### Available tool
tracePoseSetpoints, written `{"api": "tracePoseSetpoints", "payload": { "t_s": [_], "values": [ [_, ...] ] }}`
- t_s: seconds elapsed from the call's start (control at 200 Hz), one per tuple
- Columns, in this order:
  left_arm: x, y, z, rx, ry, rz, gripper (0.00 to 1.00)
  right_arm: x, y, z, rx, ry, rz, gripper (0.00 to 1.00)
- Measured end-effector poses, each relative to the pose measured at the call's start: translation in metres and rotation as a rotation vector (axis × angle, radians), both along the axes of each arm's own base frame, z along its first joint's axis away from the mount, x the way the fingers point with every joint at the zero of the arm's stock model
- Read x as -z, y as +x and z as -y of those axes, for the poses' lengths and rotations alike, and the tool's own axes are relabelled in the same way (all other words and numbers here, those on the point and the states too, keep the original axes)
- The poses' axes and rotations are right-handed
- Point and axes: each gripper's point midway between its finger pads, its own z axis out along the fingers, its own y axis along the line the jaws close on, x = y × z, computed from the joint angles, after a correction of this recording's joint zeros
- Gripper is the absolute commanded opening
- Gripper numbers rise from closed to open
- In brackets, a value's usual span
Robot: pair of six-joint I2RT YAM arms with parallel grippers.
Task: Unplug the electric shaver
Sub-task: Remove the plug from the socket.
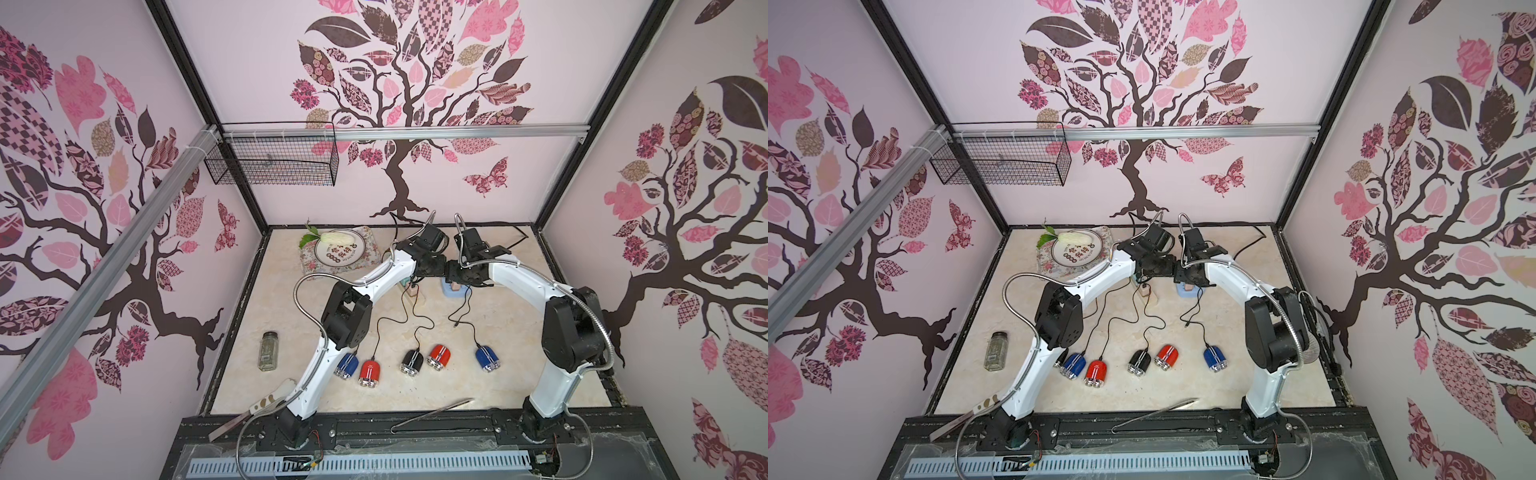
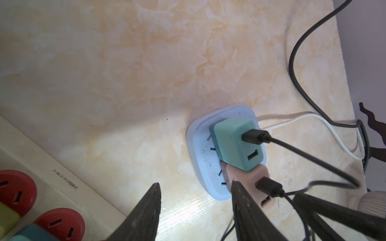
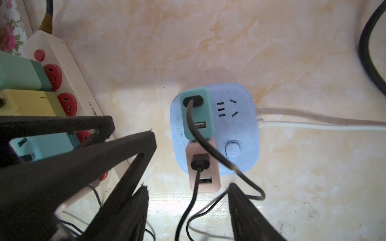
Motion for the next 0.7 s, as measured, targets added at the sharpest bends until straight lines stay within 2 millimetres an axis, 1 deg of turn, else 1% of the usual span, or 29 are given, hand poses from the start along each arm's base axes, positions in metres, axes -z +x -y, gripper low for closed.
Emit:
{"api": "tracePoseSetpoints", "payload": {
  "t_s": [0.115, 0.35, 0.495, 0.7],
  "values": [
    [0.002, -0.001, 0.000, -0.016, 0.010, 0.001, 0.53, 0.003, 0.000, 0.001, -0.002, -0.010, -0.004, 0.59],
    [0.003, -0.002, 0.000, -0.046, 0.053, 0.030, 0.52, 0.006, 0.002, 0.004, 0.004, -0.029, -0.001, 0.55],
    [0.004, 0.001, -0.004, -0.085, 0.064, 0.041, 0.52, 0.008, 0.006, 0.003, 0.002, -0.031, 0.004, 0.53],
    [0.002, 0.009, -0.012, -0.140, 0.040, 0.033, 0.51, 0.020, 0.012, 0.000, -0.008, -0.042, -0.004, 0.50]
  ]
}}
